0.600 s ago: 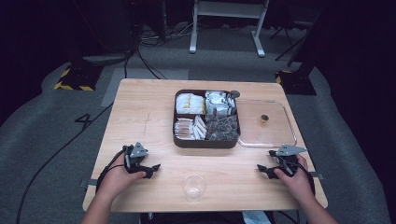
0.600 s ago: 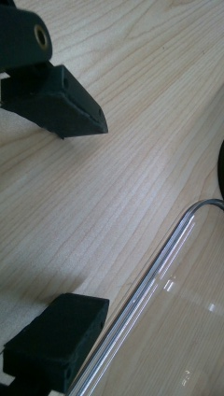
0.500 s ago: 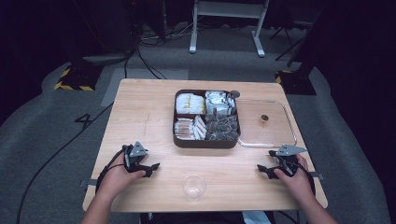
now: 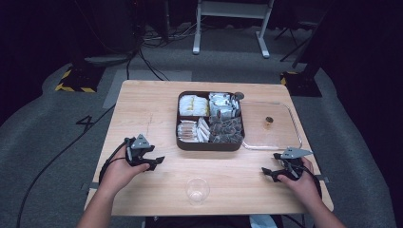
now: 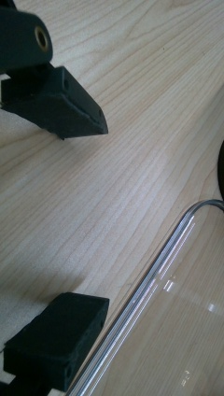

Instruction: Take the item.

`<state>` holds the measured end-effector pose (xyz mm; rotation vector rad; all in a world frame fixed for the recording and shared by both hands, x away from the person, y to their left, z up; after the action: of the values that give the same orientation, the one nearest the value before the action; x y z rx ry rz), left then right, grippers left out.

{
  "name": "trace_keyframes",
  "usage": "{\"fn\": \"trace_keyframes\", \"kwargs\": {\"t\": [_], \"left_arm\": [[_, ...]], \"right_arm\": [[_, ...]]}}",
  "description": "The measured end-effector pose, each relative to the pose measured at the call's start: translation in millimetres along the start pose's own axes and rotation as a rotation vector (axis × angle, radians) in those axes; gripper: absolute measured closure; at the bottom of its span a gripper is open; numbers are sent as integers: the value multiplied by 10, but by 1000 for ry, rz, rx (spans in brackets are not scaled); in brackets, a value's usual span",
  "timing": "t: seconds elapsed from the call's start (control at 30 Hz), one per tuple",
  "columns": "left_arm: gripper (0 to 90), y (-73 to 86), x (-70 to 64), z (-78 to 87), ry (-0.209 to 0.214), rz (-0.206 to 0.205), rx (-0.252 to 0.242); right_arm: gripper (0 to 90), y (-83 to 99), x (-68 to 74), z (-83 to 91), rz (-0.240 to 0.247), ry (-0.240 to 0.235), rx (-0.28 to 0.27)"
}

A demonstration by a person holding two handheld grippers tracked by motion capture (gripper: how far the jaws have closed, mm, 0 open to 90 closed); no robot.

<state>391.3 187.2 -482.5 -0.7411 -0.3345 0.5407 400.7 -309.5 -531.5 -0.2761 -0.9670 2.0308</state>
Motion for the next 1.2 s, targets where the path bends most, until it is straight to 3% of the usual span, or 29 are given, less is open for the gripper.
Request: {"fn": "trace_keyframes", "kwargs": {"t": [0.37,0.57,0.83,1.03,1.2], "left_arm": [[398,-517,169,57,-11,-42,-33],[404,-745,237,33,-10,-37,-58],[443,-1004,354,-15,-41,-26,-106],[458,-1230,459,-155,-41,-54,-113],[491,-1346,551,-324,-37,-59,-91]], "right_arm": [[156,2,0,4,-1,-1,-2],[162,2,-2,6,-2,0,-3],[165,3,-3,7,-4,1,-4],[168,3,-2,7,-2,1,-4],[168,3,-3,8,-1,1,-4]]}}
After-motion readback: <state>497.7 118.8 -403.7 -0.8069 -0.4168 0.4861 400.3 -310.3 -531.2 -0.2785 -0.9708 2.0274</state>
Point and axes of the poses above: each handheld gripper's, and its own axes: z roughly backward along the jaws, y roughly out of its underside, x roughly to its left, the point moved 4 cm from there along -z, roughly forward along the jaws, and after that the axes turned 12 degrees about -z, right-handed, at the moved point
